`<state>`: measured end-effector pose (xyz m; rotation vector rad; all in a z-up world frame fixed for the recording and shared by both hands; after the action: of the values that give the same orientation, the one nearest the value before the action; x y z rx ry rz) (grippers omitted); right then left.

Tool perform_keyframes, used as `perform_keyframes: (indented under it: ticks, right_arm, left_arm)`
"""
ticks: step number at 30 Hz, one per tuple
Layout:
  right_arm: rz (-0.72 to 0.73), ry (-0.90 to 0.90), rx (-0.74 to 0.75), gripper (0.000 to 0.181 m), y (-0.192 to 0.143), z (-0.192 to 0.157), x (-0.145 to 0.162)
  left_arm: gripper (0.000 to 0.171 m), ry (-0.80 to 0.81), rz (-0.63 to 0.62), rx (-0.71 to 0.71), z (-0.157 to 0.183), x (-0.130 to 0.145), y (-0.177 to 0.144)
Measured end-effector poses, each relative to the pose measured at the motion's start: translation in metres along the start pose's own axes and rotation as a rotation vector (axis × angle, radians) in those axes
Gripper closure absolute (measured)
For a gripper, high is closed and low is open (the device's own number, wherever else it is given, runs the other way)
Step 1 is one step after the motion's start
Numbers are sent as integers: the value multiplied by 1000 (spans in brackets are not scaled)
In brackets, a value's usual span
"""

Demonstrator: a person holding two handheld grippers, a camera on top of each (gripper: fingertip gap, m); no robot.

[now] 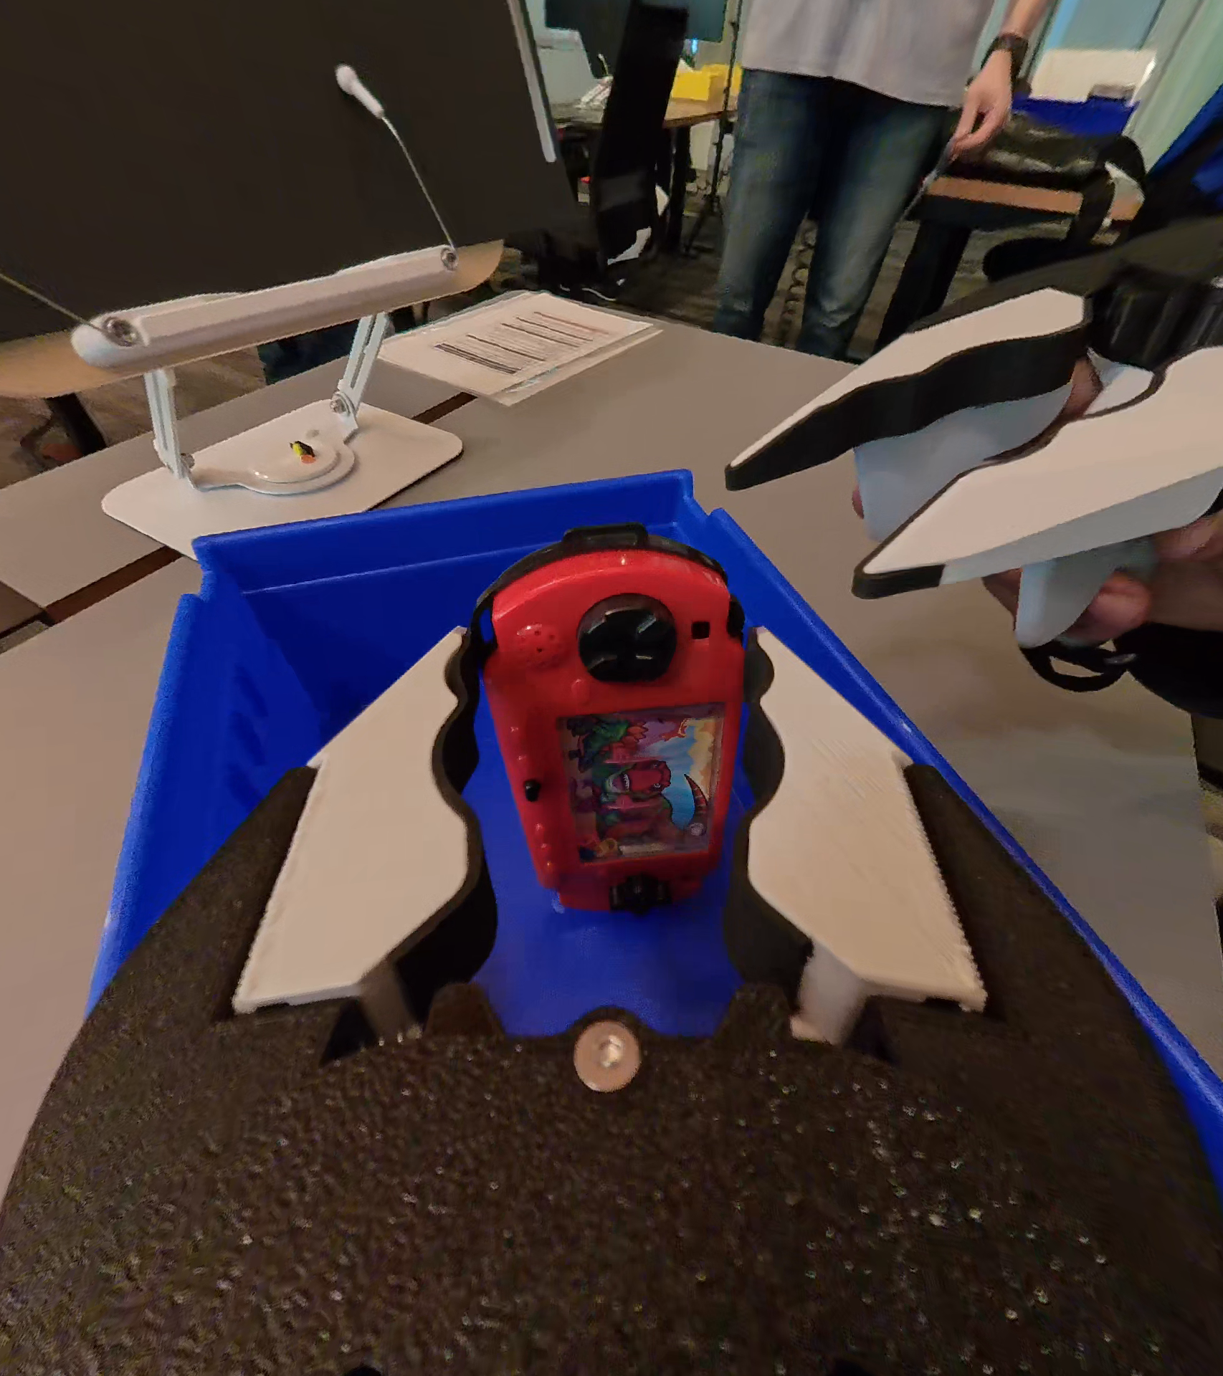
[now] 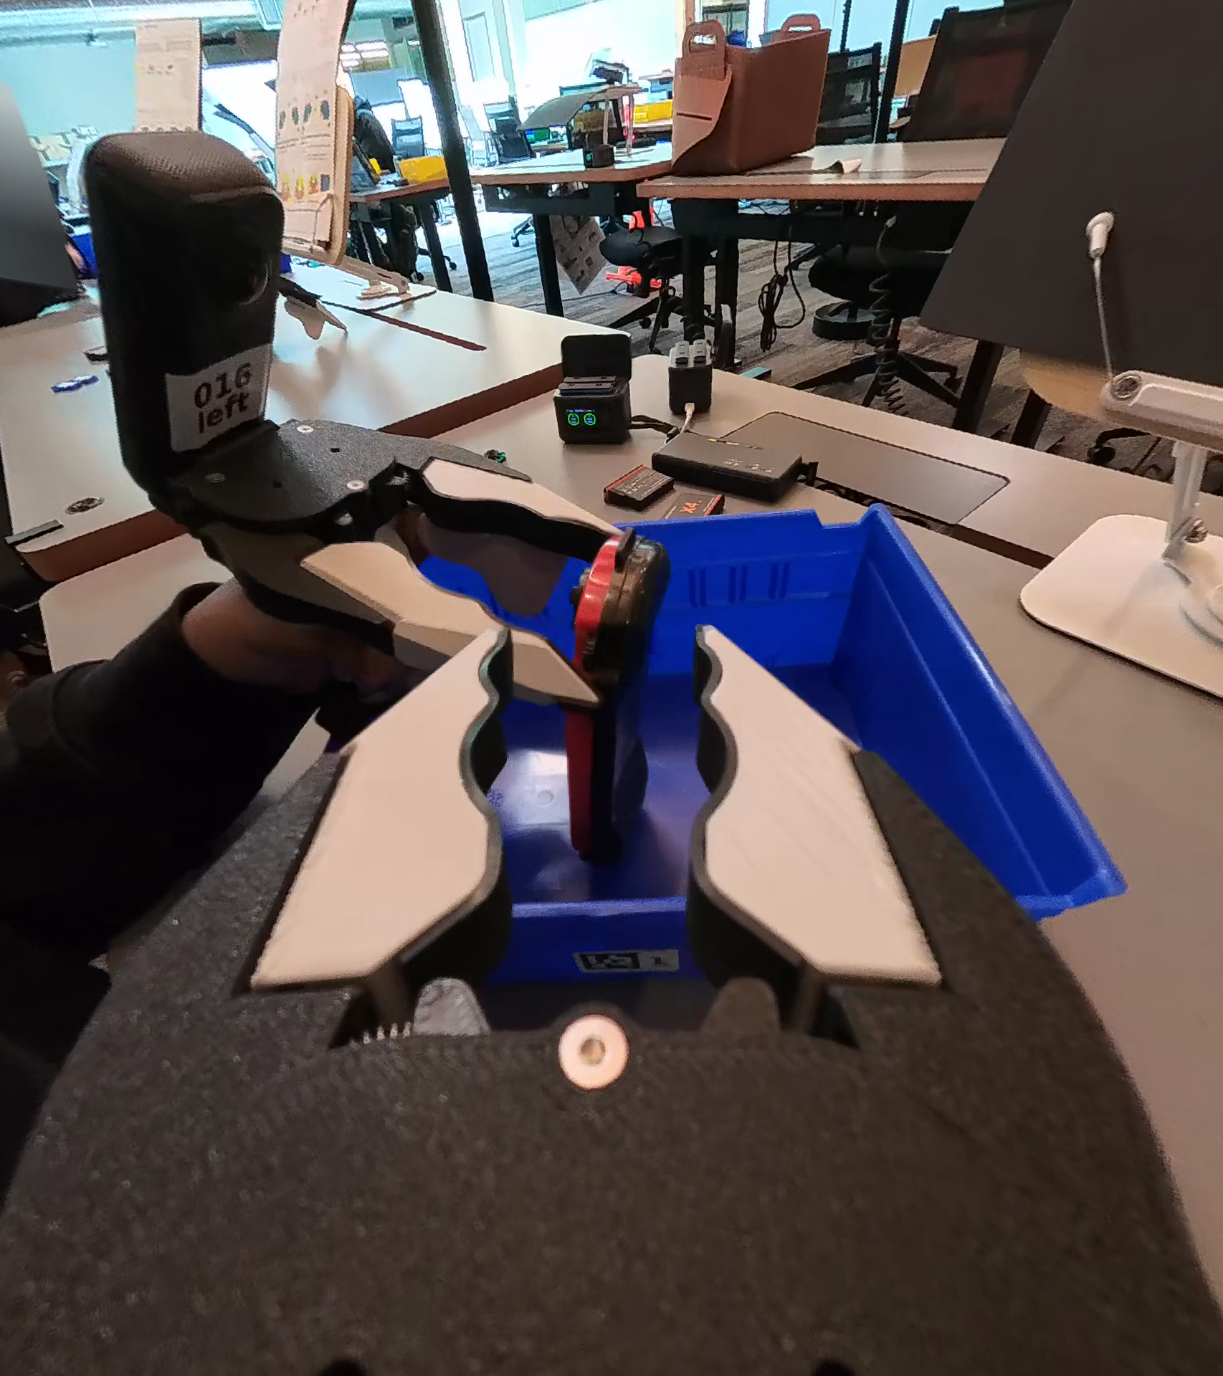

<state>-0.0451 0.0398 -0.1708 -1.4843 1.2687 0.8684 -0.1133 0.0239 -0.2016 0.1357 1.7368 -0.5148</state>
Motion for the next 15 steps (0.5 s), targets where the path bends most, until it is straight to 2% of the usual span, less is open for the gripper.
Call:
perform_keyframes:
  ticks: [10, 15]
  right_arm:
    - [11, -24, 34, 134, -2, 4, 0]
    - [45, -66, 60, 137, -4, 3, -7]
  left_arm:
    - [97, 7, 9, 4, 1, -1, 0]
    - [101, 31, 88, -13, 1, -13, -6]
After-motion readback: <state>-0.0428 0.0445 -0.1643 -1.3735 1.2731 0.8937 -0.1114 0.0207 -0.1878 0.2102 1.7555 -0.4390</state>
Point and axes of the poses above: each gripper's, where its closed fingertips meet, y out along the fingers, x out of its underside, z = x × y across the jaws, the point moved 3 cm from there along -y, back along the fingers, and after that the axes turned 11 degrees about y, right-handed, at the moved point
